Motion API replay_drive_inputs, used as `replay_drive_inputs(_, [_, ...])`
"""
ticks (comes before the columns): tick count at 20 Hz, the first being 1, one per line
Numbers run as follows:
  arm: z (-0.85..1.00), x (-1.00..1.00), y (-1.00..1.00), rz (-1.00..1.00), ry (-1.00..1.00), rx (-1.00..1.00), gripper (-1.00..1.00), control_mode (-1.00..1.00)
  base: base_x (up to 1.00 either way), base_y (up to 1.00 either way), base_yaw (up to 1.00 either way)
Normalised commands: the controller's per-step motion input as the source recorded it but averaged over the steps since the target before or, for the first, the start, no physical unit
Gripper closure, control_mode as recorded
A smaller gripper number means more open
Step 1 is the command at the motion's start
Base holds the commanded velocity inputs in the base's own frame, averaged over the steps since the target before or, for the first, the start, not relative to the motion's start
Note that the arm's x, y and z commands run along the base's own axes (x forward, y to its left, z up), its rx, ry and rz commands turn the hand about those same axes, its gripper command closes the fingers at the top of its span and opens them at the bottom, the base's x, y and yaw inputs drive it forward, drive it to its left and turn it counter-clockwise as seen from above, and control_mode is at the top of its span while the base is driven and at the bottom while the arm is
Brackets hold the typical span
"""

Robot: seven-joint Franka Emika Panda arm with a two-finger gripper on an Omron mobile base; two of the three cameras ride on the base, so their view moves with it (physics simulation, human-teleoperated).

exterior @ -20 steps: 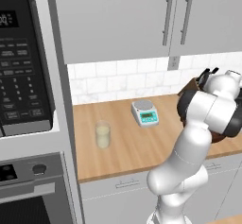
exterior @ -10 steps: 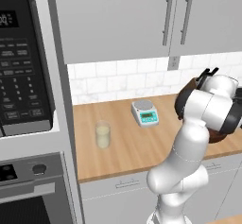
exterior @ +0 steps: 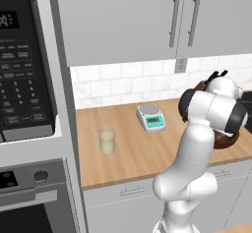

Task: Grab a lemon wedge from the fridge and one ice cube from the ice bowl, and put them in the glass of lemonade.

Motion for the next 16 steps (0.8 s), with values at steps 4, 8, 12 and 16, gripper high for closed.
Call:
replay_drive_inputs(4, [-0.22, 0.00, -0.10, 0.16, 0.00, -0.03, -1.00, -1.00, 0.00, 0.00, 0.00])
replay_drive_inputs(8, [-0.15, 0.04, -0.16, 0.17, -0.01, -0.03, -1.00, -1.00, 0.00, 0.00, 0.00])
replay_drive_inputs(12, [-0.23, 0.27, -0.06, 0.15, -0.04, -0.05, -1.00, -1.00, 0.00, 0.00, 0.00])
replay_drive_inputs(16, [-0.29, 0.36, 0.00, 0.11, -0.05, -0.05, -1.00, -1.00, 0.00, 0.00, 0.00])
